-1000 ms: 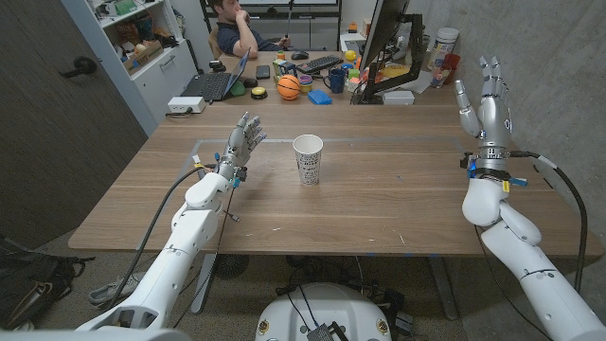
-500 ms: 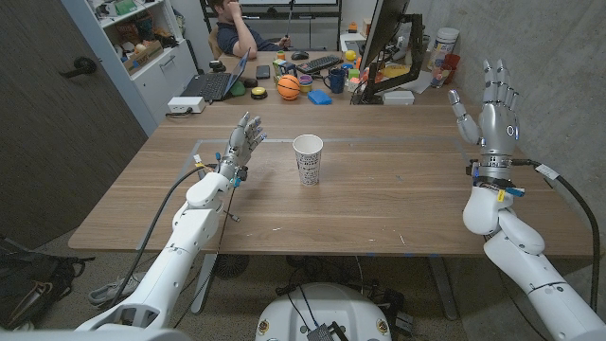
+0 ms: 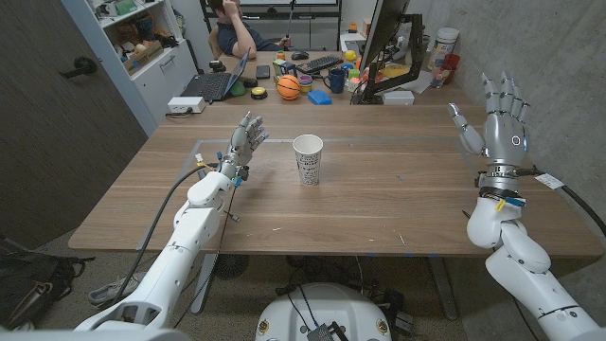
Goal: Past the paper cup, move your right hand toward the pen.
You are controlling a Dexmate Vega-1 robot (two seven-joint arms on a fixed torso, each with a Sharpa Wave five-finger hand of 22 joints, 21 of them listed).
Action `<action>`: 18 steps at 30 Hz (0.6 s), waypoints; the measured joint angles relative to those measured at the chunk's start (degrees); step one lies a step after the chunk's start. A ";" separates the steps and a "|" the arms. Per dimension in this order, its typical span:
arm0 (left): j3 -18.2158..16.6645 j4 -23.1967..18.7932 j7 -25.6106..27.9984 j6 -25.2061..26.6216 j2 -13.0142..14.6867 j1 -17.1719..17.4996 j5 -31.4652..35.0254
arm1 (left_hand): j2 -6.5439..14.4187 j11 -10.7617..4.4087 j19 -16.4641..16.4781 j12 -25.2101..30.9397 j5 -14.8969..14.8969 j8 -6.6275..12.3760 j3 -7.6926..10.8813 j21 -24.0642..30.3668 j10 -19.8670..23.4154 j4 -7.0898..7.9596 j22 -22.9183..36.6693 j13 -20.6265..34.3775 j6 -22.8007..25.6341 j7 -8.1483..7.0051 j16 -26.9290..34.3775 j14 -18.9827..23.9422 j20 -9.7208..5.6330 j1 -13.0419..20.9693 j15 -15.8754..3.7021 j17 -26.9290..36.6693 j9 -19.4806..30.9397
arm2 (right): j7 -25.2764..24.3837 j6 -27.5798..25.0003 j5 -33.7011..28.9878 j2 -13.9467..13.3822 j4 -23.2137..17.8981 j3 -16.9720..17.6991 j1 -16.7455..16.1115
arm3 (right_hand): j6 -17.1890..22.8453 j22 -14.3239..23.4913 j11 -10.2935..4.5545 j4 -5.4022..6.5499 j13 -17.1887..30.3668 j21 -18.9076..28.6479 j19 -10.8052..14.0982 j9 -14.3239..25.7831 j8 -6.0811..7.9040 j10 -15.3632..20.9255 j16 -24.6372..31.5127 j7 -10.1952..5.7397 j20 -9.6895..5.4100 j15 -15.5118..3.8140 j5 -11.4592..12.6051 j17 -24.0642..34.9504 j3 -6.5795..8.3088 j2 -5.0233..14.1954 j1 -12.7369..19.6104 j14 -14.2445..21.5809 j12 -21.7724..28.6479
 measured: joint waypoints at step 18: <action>0.29 0.51 -0.58 -0.04 -0.08 -0.01 -0.19 | 0.00 0.00 0.00 0.00 0.00 0.00 -0.24 -0.22 0.00 -0.24 0.00 0.00 0.00 0.00 0.00 0.00 0.00 0.00 0.00 0.00 0.00 | 6.65 -12.85 -4.85 0.81 -8.91 1.06 -7.40 | 0.91 -0.01 0.56 -2.23 -0.15 -1.34 0.00 0.11 0.00 0.10 -0.22 -0.95 -0.01 0.17 0.73 -0.01 0.01 -1.21 3.78 0.00 1.11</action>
